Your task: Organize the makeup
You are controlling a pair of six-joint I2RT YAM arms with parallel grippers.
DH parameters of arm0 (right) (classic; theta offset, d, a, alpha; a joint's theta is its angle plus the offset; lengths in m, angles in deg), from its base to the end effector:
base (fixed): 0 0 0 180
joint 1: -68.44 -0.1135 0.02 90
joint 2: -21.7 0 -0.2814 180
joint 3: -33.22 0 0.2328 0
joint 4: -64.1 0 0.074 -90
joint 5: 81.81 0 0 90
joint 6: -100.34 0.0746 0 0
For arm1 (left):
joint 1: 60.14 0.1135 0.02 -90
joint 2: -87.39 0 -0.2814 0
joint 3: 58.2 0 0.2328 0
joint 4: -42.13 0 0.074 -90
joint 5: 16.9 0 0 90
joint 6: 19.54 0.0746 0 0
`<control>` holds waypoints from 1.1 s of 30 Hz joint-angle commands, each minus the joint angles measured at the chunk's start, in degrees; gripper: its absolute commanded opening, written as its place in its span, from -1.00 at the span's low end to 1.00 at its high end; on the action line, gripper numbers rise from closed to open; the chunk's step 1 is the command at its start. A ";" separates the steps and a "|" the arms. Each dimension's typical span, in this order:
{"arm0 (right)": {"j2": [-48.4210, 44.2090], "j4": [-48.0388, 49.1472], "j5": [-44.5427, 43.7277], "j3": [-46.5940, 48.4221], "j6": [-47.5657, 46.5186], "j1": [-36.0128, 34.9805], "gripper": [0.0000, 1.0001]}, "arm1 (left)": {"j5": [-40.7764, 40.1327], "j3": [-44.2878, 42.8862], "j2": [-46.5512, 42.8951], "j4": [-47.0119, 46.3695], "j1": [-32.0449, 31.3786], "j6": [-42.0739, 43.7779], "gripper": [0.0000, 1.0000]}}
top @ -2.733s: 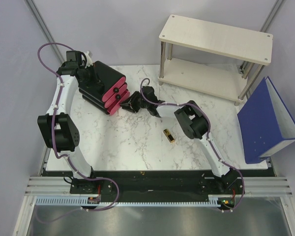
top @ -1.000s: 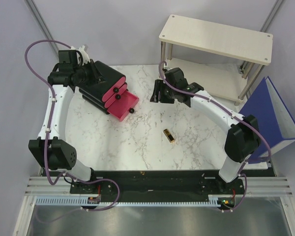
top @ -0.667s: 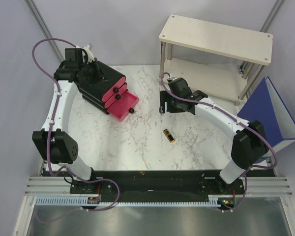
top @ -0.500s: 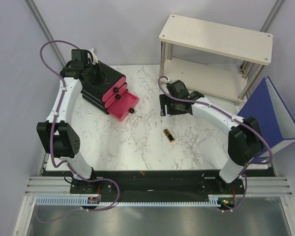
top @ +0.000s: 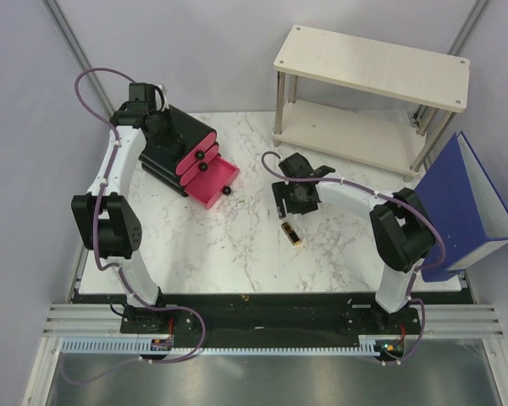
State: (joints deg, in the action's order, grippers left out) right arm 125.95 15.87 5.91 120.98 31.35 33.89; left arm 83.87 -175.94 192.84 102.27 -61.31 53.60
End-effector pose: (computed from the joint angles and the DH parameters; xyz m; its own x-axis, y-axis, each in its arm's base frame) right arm 0.3113 0.2108 0.1858 -0.8934 -0.1802 -0.4115 -0.2489 0.9611 0.1195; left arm 0.4209 -0.0225 0.3251 -0.7516 -0.2696 -0.6020 -0.0758 0.9419 -0.3272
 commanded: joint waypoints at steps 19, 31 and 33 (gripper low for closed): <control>2.72 -2.30 2.64 -0.67 1.22 -4.57 -0.72 | -0.40 -8.11 6.96 6.38 3.28 3.41 -0.97; 11.74 -0.98 9.13 29.12 5.51 -4.57 -0.80 | 0.39 -7.59 7.93 7.52 3.28 4.56 -0.97; 16.05 -0.37 10.54 35.69 6.31 -4.65 -0.81 | 0.75 -7.59 8.19 7.61 3.37 4.47 -0.97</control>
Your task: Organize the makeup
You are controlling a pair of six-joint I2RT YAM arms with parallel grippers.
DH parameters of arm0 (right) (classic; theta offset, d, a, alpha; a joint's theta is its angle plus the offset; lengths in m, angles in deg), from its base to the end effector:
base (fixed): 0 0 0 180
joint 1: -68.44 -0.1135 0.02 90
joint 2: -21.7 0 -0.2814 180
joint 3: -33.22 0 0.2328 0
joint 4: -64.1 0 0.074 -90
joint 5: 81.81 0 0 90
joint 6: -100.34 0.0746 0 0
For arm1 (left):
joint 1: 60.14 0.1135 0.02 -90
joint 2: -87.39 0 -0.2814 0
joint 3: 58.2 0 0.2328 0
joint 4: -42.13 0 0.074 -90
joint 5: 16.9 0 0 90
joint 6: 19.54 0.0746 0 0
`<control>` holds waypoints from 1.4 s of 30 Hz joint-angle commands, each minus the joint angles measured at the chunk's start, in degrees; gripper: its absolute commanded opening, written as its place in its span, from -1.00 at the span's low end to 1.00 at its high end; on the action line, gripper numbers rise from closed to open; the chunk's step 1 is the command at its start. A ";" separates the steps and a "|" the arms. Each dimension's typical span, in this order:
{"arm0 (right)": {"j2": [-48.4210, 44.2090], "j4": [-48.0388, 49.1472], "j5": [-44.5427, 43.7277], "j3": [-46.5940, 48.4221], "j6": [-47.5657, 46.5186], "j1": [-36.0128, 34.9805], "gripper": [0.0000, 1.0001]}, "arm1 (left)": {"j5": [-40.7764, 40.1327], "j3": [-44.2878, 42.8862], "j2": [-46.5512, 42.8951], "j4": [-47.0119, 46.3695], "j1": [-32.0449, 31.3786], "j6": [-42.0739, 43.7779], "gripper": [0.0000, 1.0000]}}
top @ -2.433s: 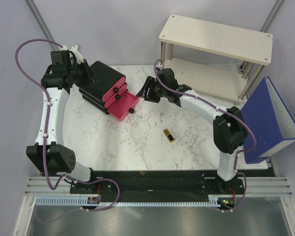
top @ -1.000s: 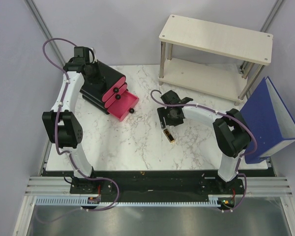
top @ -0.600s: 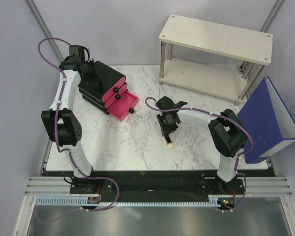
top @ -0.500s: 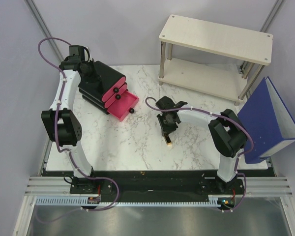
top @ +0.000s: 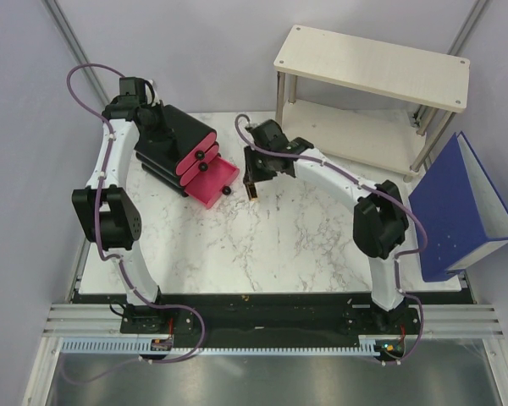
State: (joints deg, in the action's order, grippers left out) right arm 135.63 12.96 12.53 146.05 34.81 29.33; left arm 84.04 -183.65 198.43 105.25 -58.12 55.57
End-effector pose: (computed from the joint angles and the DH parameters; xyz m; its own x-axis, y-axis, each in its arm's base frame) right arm 0.3516 0.2931 0.2489 -0.8338 -0.1455 -0.5326 -0.3511 0.8842 0.3081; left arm 0.4439 0.0015 0.3234 -0.7490 -0.2789 -0.6011 -0.1055 0.9457 -0.3074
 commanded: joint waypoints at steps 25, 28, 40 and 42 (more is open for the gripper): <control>28.63 18.62 15.09 30.35 25.62 0.44 -0.74 | 2.33 0.30 2.42 5.60 0.09 2.06 -0.96; 29.68 19.33 14.56 30.70 27.56 0.53 -0.66 | 2.59 0.39 2.42 5.61 0.17 2.15 -0.96; 30.22 19.24 13.77 31.40 26.42 1.15 0.07 | 2.77 -0.31 3.21 6.92 0.17 2.33 -0.95; 28.63 19.42 13.15 30.70 25.63 1.32 0.13 | 2.77 -0.57 3.30 7.10 0.09 2.50 -0.95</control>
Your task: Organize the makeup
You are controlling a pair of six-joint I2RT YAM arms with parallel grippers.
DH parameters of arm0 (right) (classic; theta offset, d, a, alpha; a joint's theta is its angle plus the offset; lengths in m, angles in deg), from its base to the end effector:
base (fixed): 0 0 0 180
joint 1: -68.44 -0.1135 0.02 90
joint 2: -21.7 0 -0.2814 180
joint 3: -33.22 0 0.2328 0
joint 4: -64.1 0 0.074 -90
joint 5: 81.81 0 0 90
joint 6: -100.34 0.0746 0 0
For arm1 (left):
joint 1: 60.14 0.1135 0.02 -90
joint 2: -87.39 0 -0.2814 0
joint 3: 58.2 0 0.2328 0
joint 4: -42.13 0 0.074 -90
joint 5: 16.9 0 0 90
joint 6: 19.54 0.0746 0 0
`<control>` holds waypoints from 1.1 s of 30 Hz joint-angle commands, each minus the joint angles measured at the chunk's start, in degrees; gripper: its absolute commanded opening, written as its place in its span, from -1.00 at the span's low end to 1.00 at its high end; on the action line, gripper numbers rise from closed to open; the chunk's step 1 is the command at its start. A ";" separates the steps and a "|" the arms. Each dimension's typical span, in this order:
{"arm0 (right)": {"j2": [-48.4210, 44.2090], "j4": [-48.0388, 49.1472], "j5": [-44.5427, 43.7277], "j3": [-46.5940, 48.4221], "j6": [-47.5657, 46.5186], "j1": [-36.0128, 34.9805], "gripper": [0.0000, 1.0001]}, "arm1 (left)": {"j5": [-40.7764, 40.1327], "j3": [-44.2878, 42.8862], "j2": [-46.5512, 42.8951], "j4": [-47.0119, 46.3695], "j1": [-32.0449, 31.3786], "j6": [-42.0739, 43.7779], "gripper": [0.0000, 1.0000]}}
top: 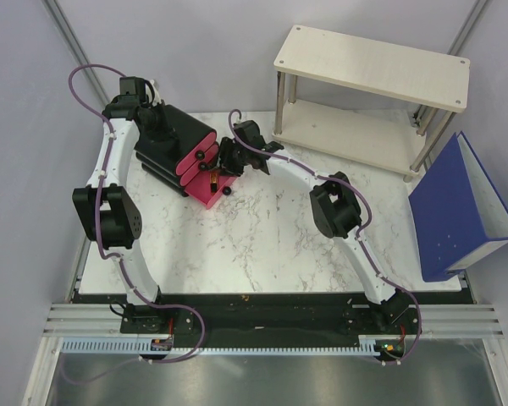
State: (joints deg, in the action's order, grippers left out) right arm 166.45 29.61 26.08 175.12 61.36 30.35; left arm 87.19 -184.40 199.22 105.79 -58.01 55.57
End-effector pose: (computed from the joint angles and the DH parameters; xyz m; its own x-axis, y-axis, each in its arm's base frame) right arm 0.4562 0.3867 0.1764 -0.9061 0.2297 -0.3553 -0.1191 0.6672 0.7353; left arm 0.4460 -0.0016 0.3216 -0.7636 -0.2778 -0.5829 -0.0761 0.9352 -0.3459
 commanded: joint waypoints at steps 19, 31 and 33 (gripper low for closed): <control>-21.26 3.29 0.21 -27.27 -4.18 3.63 -1.00 | 0.24 -2.20 2.78 8.22 0.07 3.12 -0.96; -11.87 2.59 4.52 -23.96 1.18 3.46 -1.00 | -0.11 -2.55 2.87 8.84 -0.02 3.38 -0.97; -9.33 2.68 5.22 -21.50 2.06 3.46 -1.00 | 0.15 -2.47 3.04 8.84 0.07 3.29 -0.97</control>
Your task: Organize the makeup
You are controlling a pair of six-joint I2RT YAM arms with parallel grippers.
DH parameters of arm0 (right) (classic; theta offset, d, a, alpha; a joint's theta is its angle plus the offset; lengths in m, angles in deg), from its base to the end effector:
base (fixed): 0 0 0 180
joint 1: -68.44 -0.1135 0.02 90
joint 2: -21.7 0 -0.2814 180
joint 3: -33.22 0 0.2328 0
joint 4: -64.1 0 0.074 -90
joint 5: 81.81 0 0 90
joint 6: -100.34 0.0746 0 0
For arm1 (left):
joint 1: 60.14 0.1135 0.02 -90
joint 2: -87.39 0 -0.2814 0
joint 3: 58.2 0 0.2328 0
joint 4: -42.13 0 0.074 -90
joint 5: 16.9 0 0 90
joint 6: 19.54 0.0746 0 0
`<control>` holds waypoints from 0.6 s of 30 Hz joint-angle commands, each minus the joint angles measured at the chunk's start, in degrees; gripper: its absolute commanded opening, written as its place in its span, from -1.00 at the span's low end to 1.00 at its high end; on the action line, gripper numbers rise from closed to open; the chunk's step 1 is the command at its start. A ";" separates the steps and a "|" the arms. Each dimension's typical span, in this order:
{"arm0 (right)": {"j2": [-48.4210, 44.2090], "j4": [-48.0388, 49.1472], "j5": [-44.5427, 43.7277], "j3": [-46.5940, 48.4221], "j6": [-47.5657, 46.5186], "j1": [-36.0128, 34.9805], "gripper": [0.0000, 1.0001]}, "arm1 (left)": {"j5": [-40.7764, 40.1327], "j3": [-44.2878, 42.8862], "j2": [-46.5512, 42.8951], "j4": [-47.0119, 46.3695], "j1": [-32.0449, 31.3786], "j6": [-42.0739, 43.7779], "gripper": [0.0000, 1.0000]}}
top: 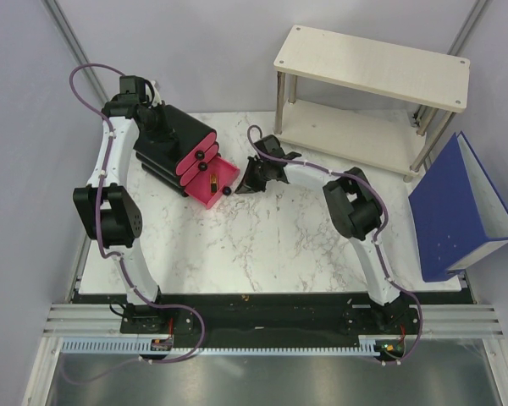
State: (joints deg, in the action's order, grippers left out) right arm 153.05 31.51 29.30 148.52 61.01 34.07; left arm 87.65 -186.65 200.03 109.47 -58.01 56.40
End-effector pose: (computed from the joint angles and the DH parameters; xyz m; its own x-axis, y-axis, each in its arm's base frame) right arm 0.4178 0.3183 0.1526 -0.9520 0.2231 -0.2097 0.0209 0.7306 0.6825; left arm 0.4437 -0.0023 0.3222 -0.7882 -0.2646 -0.5557 -0.0735 0.9368 -0.3419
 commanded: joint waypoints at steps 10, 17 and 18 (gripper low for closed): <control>13.75 5.24 6.22 19.17 7.58 -1.14 -1.00 | 0.22 -0.04 2.15 5.34 -0.02 2.29 -0.96; 19.38 15.70 8.78 25.41 16.71 -2.37 -1.00 | 0.13 0.31 2.06 5.52 -0.02 2.20 -0.96; 20.78 19.02 8.95 25.94 18.56 -2.46 -1.00 | 0.13 0.31 2.06 5.52 -0.02 2.20 -0.97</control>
State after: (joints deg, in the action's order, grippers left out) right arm 170.19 39.36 35.29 170.05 71.31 33.00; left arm 88.63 -186.78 200.16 109.68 -58.01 56.46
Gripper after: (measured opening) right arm 0.004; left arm 0.023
